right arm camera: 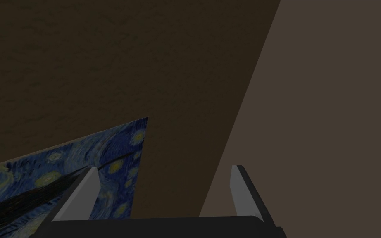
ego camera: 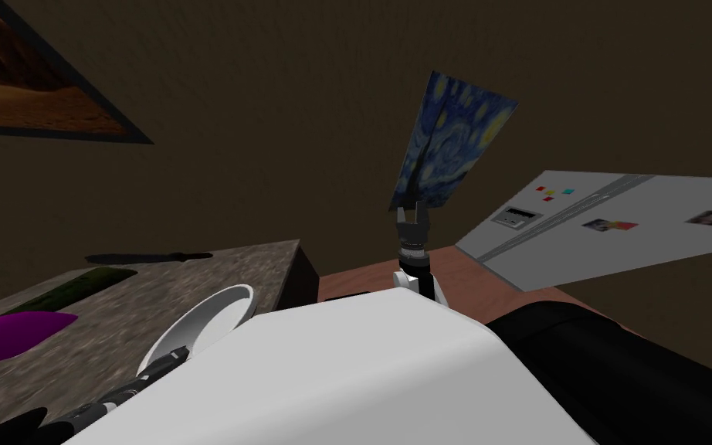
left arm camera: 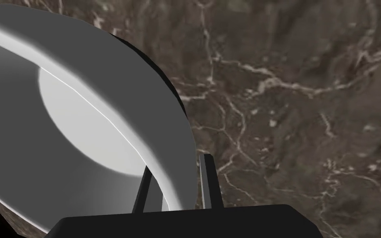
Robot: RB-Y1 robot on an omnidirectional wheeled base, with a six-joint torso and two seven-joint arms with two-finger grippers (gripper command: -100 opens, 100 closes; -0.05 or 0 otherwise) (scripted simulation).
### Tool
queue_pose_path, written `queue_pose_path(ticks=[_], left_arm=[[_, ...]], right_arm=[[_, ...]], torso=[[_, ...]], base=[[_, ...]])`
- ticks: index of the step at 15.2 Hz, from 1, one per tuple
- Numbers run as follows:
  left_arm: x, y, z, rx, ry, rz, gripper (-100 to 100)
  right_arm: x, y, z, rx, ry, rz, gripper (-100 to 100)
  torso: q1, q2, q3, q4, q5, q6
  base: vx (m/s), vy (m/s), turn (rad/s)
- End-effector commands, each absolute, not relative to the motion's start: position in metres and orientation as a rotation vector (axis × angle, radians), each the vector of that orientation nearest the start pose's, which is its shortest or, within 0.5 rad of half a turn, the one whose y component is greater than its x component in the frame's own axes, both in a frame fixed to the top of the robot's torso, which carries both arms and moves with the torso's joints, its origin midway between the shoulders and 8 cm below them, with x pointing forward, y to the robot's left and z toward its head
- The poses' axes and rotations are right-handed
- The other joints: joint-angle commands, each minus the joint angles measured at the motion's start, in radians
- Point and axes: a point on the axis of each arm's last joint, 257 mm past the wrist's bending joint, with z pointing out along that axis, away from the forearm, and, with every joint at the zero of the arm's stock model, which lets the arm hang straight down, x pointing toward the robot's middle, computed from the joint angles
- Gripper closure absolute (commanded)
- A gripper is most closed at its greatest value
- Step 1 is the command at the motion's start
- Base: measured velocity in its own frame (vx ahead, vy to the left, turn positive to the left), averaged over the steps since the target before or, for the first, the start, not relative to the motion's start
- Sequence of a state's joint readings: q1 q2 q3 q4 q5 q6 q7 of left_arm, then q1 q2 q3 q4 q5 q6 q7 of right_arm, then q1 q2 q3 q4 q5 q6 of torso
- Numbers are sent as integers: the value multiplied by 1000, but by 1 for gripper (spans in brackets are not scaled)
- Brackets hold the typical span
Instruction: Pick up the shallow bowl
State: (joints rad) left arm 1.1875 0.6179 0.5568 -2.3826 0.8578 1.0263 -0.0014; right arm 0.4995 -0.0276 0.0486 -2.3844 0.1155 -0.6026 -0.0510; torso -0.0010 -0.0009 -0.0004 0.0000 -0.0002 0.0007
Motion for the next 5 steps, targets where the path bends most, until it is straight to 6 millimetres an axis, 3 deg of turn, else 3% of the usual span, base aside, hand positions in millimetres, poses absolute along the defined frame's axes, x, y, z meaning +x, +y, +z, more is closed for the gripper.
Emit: queue_pose_path(ticks=[1,4,5], left_arm=[[87,478,-304,-2139,1765,-188,100],[87,471,-289,-2124,1787,-187,100],[87,473,-294,-2128,1780,-187,100]], right_arm=[[305,-236,84,421,549,1373,0],[305,-236,84,421,549,1373,0],[305,-236,84,421,550,1373,0]], torso=[[0,0,0,0,0,0],[0,0,0,0,-1,0],[0,0,0,0,-1,0]], base=[[0,0,0],[12,12,83],[9,10,27]])
